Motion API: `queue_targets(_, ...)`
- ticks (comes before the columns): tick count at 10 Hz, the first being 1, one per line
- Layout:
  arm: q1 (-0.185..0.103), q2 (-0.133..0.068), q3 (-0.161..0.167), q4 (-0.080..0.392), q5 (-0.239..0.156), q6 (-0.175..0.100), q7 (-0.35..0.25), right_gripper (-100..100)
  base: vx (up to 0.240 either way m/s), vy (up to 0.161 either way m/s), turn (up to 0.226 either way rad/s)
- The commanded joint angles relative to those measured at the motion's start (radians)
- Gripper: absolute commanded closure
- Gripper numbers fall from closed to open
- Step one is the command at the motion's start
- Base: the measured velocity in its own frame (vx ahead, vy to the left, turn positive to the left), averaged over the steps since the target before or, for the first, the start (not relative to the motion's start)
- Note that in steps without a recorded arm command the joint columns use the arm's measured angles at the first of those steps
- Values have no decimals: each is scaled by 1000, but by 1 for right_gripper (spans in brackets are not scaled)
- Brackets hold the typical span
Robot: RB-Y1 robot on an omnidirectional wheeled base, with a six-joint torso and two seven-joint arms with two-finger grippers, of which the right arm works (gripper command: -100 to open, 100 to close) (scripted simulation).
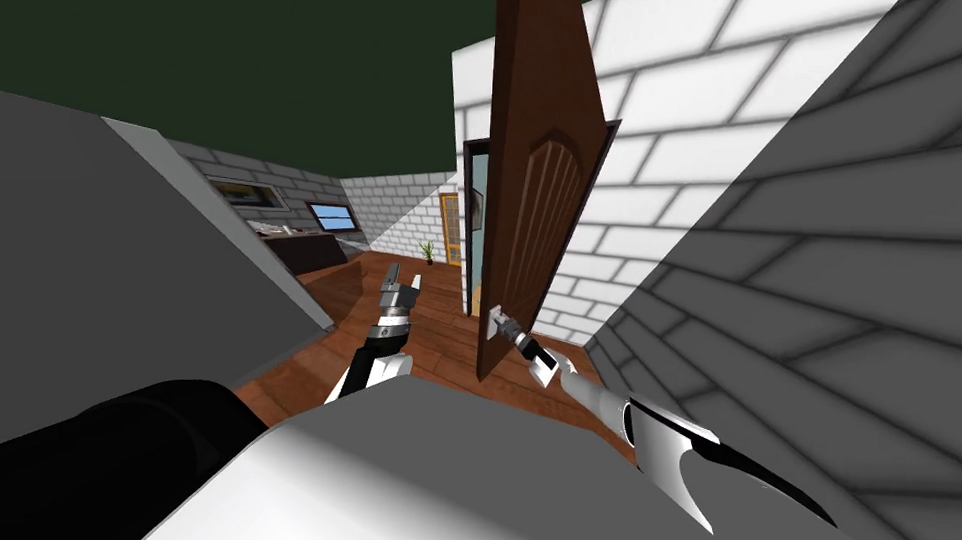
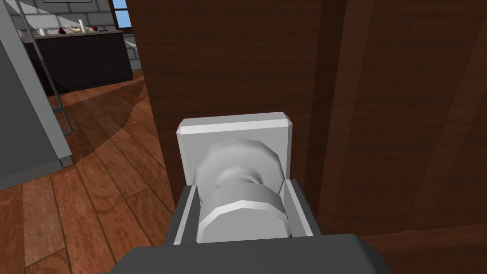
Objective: Pull the door open
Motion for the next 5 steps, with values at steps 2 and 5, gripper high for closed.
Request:
queue_targets(2, -19, -25, 55, -10, 16, -40, -36, 100, -52, -108, -182)
queue_targets(5, -43, -49, 121, -18, 37, -86, -78, 100, -40, -192, -40)
